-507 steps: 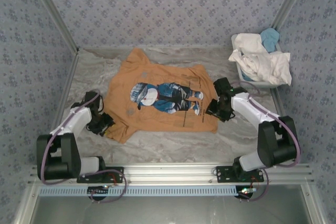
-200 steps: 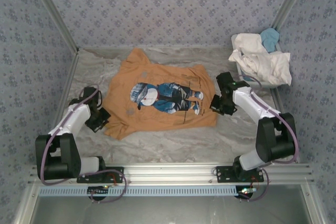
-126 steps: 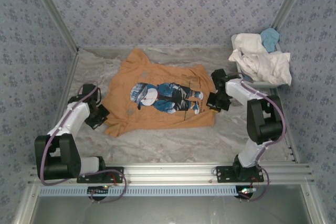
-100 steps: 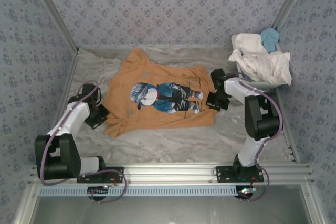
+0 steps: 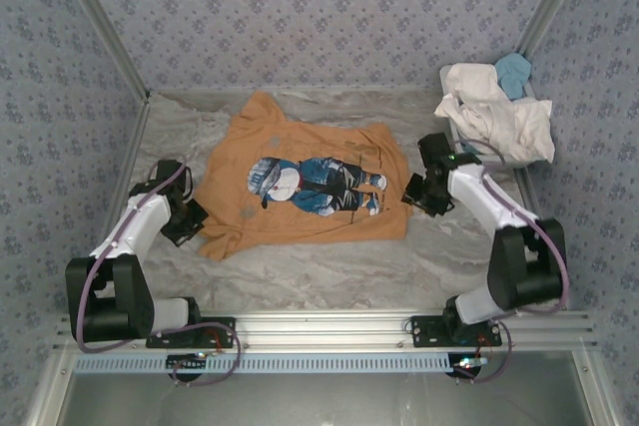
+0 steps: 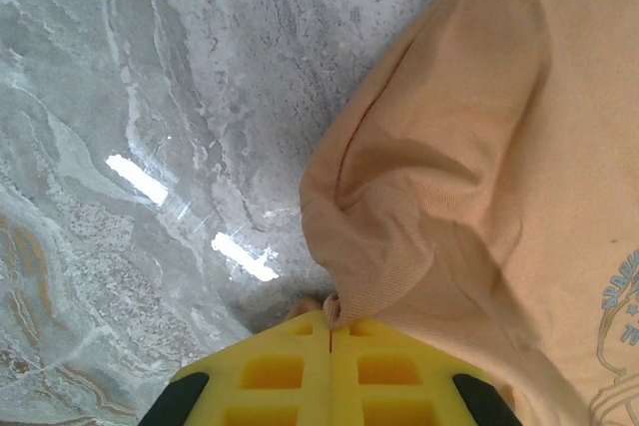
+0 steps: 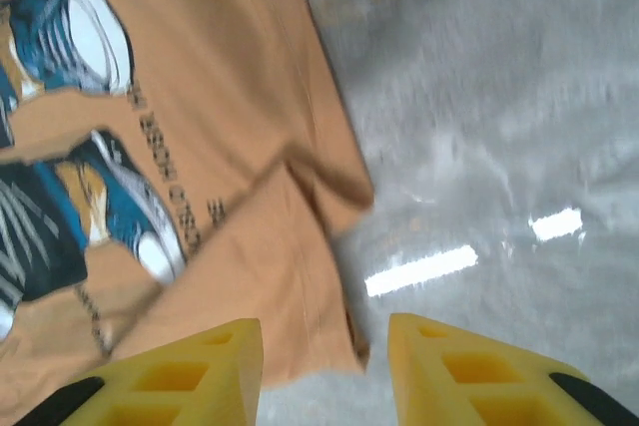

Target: Fold and stack the t-shirts

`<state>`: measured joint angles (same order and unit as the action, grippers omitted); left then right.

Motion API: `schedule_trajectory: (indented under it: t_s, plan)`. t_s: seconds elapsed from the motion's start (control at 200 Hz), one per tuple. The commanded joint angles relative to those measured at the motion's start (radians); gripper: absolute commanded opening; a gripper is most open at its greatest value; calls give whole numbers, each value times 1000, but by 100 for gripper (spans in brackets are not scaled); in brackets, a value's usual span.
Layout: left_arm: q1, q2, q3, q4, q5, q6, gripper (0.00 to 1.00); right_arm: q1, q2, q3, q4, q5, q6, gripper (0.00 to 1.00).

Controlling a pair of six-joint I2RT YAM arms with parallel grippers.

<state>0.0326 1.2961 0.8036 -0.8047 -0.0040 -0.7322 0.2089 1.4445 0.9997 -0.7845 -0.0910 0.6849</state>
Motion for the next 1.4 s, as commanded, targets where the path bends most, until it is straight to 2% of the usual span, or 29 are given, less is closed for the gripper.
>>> schedule_trajectory:
  t_s: [0.0,0.275,0.555,0.665,1.139,1.219,1.319,1.399]
  plan:
    - [2,-21,5,-28,10,20,0,42,-69,-127,-5,-69,197,40]
    - [3,-33,-6,-27,17,21,0,52,-52,-257,103,-146,384,39]
    - [1,-45,-13,-27,21,12,0,44,7,-232,146,-141,389,38]
    - [1,-47,-17,-24,24,9,0,43,13,-226,154,-150,387,35]
    - [-2,-43,-21,-17,35,2,0,35,126,-216,179,-149,358,34]
    - [-4,-44,-21,-17,35,-1,0,32,136,-222,216,-141,353,29]
    - [-5,-44,-21,-19,35,-1,0,26,148,-210,232,-122,335,17]
    - [-5,-44,-21,-18,46,-2,0,19,146,-191,238,-102,314,12]
